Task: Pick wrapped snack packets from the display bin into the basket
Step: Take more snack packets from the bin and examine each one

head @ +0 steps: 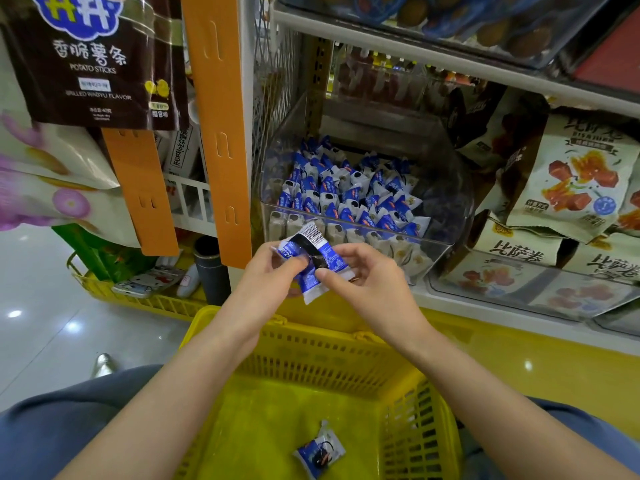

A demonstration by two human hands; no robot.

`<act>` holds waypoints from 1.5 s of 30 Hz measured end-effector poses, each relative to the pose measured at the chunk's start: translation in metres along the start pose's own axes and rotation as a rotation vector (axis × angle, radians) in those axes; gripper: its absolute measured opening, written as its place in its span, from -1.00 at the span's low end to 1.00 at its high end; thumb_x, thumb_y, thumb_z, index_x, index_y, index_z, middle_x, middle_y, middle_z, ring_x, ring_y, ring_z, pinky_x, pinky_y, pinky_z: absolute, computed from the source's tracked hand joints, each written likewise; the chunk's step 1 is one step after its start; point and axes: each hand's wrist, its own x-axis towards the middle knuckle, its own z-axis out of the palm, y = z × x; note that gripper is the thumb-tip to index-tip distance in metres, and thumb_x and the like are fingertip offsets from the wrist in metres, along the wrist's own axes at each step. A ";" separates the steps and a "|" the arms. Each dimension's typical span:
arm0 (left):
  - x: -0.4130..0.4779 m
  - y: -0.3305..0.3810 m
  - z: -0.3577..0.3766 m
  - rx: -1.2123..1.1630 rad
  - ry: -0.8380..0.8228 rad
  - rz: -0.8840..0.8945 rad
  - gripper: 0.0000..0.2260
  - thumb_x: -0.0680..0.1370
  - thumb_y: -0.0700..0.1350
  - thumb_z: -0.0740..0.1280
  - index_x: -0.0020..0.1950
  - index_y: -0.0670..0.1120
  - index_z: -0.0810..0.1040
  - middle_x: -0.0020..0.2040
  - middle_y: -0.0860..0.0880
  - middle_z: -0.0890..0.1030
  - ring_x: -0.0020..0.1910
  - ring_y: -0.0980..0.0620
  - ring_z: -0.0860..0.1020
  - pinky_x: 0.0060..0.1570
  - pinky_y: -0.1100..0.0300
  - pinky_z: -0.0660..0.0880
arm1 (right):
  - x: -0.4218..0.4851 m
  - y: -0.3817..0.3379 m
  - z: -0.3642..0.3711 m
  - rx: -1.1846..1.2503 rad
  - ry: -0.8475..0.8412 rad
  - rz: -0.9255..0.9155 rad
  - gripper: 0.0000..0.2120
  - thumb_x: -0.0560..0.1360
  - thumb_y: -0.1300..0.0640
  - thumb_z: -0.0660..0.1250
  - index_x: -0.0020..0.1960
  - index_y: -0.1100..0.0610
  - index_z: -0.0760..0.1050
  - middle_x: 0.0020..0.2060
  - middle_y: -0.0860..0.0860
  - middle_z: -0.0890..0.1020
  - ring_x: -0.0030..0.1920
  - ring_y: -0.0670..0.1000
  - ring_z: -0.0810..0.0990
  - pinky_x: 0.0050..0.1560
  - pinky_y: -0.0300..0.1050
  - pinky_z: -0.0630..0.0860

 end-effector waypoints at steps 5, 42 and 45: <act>-0.001 0.001 0.002 -0.102 -0.036 -0.058 -0.66 0.55 -0.19 0.26 0.33 -0.14 0.40 0.12 -0.13 0.59 0.06 -0.03 0.59 -0.02 0.10 0.54 | -0.002 0.000 -0.004 -0.184 0.139 -0.198 -0.70 0.35 0.16 0.50 0.00 0.00 0.48 -0.11 -0.15 0.57 -0.10 -0.27 0.52 -0.13 -0.44 0.43; -0.002 0.003 -0.002 -0.069 -0.112 0.091 -0.81 0.57 -0.08 0.24 -0.21 -0.05 0.57 -0.24 0.00 0.64 -0.18 0.09 0.64 -0.12 0.15 0.57 | -0.007 -0.005 -0.003 -0.158 -0.029 -0.236 -0.91 0.49 0.01 0.33 -0.03 -0.04 0.50 -0.23 -0.10 0.61 -0.22 -0.15 0.56 -0.23 -0.24 0.53; -0.004 0.001 0.000 -0.025 -0.144 0.067 -0.85 0.54 -0.01 0.28 -0.07 -0.07 0.56 -0.14 -0.03 0.66 -0.11 0.07 0.65 -0.14 0.22 0.58 | -0.004 -0.007 -0.005 -0.023 -0.038 -0.115 -0.95 0.49 0.04 0.33 -0.09 0.00 0.50 -0.26 0.01 0.65 -0.26 -0.05 0.61 -0.30 -0.15 0.57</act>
